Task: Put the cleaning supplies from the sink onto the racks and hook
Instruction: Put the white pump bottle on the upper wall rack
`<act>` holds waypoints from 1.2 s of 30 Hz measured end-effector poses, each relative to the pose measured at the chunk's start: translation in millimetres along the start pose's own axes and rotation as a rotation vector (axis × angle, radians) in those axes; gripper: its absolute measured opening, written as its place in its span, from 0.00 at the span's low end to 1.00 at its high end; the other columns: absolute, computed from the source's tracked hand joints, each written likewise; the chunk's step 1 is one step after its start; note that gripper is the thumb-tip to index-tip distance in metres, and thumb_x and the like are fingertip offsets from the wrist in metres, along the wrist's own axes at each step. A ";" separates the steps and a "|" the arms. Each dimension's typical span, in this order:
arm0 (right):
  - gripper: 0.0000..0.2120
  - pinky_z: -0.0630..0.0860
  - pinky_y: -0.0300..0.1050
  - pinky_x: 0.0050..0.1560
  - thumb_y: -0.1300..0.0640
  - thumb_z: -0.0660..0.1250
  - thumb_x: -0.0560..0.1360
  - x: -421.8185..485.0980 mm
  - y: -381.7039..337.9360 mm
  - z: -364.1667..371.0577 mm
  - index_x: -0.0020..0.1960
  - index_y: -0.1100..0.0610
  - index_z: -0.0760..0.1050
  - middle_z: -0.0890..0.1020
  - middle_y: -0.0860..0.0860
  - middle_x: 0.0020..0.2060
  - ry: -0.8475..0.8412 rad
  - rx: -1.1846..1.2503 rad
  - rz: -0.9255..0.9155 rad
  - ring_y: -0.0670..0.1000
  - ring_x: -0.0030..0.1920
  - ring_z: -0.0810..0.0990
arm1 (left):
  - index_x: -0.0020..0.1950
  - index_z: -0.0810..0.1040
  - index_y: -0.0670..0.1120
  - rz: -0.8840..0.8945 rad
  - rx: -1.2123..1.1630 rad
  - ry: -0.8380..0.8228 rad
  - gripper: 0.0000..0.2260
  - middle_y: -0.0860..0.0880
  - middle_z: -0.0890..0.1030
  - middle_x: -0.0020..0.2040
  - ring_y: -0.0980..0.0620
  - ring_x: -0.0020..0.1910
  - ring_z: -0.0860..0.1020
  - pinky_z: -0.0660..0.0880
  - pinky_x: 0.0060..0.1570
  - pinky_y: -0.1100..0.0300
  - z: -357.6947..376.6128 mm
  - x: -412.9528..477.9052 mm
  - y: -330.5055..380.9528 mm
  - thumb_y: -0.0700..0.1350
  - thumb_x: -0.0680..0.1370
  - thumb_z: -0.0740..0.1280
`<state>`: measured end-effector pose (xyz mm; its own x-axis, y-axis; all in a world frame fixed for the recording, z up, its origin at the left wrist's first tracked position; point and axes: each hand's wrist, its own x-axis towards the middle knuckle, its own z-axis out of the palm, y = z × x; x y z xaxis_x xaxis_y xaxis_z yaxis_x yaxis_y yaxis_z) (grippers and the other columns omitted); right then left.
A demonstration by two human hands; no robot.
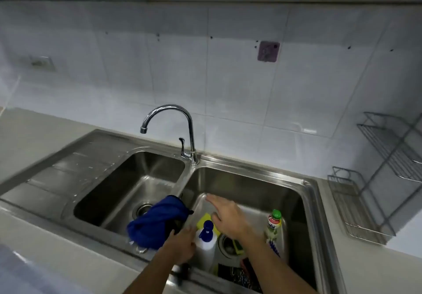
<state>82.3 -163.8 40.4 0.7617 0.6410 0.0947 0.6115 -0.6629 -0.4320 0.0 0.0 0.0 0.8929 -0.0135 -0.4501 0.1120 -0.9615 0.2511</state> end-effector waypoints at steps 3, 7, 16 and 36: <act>0.26 0.64 0.43 0.72 0.57 0.59 0.73 -5.2 1.5 8.6 0.70 0.49 0.69 0.73 0.47 0.70 -0.091 0.009 -0.006 0.48 0.70 0.69 | 0.77 0.53 0.50 -0.007 -0.028 -0.060 0.24 0.42 0.66 0.74 0.41 0.72 0.65 0.57 0.73 0.43 5.9 0.0 2.3 0.47 0.81 0.52; 0.23 0.71 0.47 0.66 0.56 0.61 0.71 -10.7 6.8 21.6 0.66 0.50 0.72 0.77 0.48 0.64 -0.171 -0.019 -0.027 0.50 0.64 0.73 | 0.77 0.54 0.50 -0.008 -0.110 -0.049 0.24 0.41 0.73 0.68 0.41 0.66 0.72 0.65 0.68 0.44 10.6 3.0 -0.5 0.46 0.81 0.53; 0.21 0.75 0.49 0.61 0.52 0.62 0.79 -6.7 12.0 41.3 0.72 0.49 0.66 0.74 0.50 0.65 -0.241 0.035 0.065 0.54 0.62 0.75 | 0.75 0.57 0.52 -0.021 -0.205 -0.004 0.23 0.42 0.78 0.61 0.43 0.58 0.77 0.73 0.62 0.48 18.8 10.8 -12.5 0.47 0.80 0.55; 0.11 0.74 0.49 0.59 0.61 0.59 0.78 14.0 -10.5 -175.0 0.55 0.48 0.76 0.76 0.49 0.57 0.269 0.017 0.071 0.49 0.57 0.76 | 0.74 0.62 0.51 0.364 -0.999 0.249 0.32 0.49 0.77 0.64 0.48 0.62 0.77 0.75 0.62 0.48 -79.0 53.0 93.5 0.48 0.74 0.72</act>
<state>124.1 -215.6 203.2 0.8335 0.4655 0.2975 0.5524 -0.6943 -0.4613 92.3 -68.9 67.3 0.9949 -0.0878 -0.0505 0.0268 -0.2527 0.9672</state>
